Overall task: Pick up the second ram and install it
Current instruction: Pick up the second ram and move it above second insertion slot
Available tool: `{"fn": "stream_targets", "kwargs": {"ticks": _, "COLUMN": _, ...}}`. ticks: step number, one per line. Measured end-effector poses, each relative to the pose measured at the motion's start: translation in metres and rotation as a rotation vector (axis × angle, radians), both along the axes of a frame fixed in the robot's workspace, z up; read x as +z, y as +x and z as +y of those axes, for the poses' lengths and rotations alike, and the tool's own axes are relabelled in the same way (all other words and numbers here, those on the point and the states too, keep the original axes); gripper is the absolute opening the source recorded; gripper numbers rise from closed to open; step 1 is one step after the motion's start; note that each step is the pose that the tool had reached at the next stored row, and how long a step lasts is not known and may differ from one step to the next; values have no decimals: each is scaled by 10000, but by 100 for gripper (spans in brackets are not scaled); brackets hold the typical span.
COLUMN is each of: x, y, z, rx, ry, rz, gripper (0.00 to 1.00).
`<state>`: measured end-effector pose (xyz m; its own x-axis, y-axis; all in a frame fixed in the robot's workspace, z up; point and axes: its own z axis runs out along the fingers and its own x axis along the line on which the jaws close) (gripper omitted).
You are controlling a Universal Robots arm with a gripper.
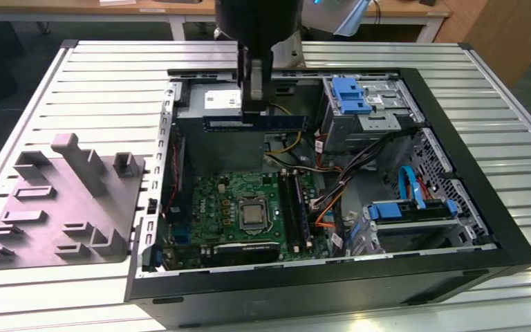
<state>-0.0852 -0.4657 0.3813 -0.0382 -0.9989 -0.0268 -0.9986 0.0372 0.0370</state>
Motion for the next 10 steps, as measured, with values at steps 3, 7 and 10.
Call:
{"fn": "stream_targets", "kwargs": {"ticks": 3, "x": -23, "y": 42, "z": 1, "rx": -1, "ry": -2, "rz": 0, "gripper": 12}}
{"fn": "stream_targets", "kwargs": {"ticks": 7, "x": -23, "y": 43, "z": 0, "rx": -2, "ry": -3, "rz": 1, "gripper": 12}}
{"fn": "stream_targets", "kwargs": {"ticks": 10, "x": -43, "y": 47, "z": 1, "rx": -1, "ry": -2, "rz": 1, "gripper": 12}}
